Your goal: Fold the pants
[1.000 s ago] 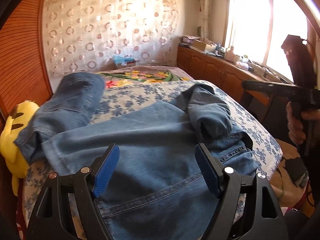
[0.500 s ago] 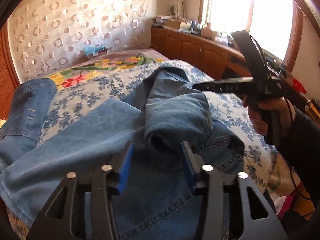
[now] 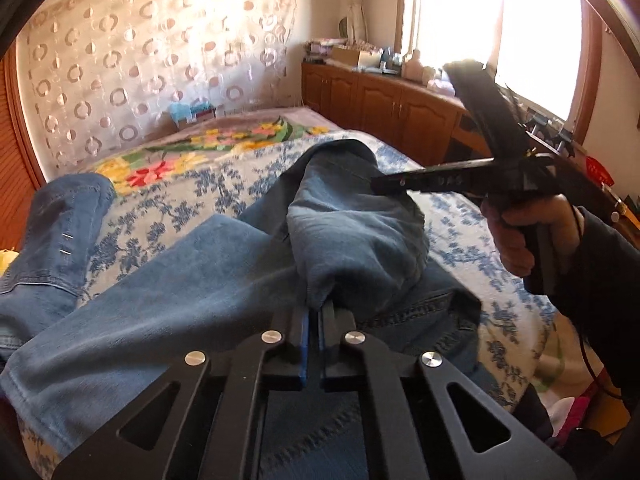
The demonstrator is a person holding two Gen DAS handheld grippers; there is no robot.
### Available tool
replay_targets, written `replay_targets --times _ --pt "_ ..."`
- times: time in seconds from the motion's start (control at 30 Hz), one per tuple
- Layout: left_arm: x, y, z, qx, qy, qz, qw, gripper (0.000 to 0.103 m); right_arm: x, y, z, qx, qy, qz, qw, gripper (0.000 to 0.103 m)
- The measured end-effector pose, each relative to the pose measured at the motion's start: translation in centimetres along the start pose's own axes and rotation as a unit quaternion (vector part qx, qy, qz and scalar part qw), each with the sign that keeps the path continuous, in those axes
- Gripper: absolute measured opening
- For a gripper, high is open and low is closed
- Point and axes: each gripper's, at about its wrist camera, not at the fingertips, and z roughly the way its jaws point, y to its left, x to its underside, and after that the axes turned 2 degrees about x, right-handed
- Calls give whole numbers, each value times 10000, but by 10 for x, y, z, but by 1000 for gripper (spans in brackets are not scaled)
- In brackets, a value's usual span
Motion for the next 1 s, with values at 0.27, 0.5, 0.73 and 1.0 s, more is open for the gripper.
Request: replay_targets --times 0.27,0.5,0.73,1.0 --pt "22 -1 -69 115 -528 -269 9982 4 -20 59 -72 -482 -728 -767 9932 8" --pt "55 16 -106 -18 -613 -663 9959 4 -24 134 -86 -1022 -859 -1391 9812 8" --pt "85 29 -119 -141 -534 -931 9941 4 -30 194 -47 -1458 -569 -1866 9699 8" --pt "117 48 -114 -237 -225 -1193 9923 4 -52 230 29 -1327 -119 -2178 9669 8"
